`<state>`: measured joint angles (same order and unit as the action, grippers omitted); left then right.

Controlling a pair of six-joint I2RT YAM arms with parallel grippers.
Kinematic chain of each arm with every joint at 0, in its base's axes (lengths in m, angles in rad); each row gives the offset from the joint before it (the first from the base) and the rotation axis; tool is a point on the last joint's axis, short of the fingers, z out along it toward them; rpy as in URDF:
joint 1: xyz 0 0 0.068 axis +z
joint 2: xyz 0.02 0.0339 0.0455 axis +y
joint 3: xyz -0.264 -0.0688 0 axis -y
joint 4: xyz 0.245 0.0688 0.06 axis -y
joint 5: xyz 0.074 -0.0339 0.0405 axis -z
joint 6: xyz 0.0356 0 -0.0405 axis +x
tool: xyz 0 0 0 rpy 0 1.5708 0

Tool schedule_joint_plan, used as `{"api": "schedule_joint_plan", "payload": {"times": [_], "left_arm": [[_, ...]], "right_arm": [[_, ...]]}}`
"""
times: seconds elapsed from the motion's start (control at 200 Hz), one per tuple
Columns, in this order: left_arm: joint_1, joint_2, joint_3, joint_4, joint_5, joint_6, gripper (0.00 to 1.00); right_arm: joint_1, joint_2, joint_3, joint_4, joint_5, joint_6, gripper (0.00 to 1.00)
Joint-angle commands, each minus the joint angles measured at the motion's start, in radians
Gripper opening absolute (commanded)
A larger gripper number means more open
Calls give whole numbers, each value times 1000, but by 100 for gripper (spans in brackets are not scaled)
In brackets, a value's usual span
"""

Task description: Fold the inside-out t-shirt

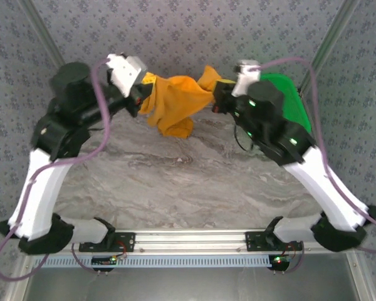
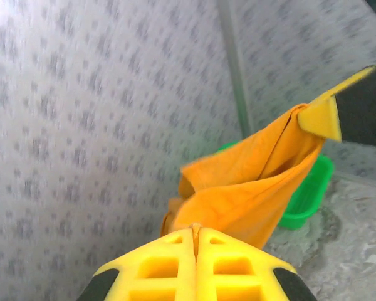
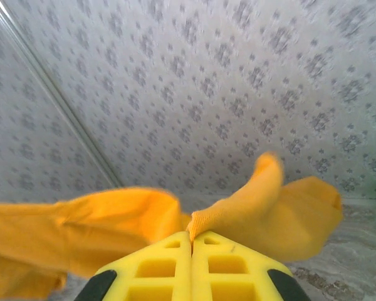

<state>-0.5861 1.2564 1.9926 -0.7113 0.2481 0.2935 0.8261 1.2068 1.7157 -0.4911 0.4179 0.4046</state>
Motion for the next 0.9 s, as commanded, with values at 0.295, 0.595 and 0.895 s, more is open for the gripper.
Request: {"api": "schedule_joint_plan", "payload": {"times": [0.295, 0.595, 0.895], "left_arm": [[-5, -10, 255, -151, 38, 224, 0], [342, 284, 213, -173, 231, 179, 0], [499, 870, 219, -156, 151, 123, 35]], "right_arm": [[106, 6, 150, 6, 212, 43, 0], [-214, 335, 159, -21, -93, 288, 0], [-393, 980, 321, -98, -366, 353, 31]]}}
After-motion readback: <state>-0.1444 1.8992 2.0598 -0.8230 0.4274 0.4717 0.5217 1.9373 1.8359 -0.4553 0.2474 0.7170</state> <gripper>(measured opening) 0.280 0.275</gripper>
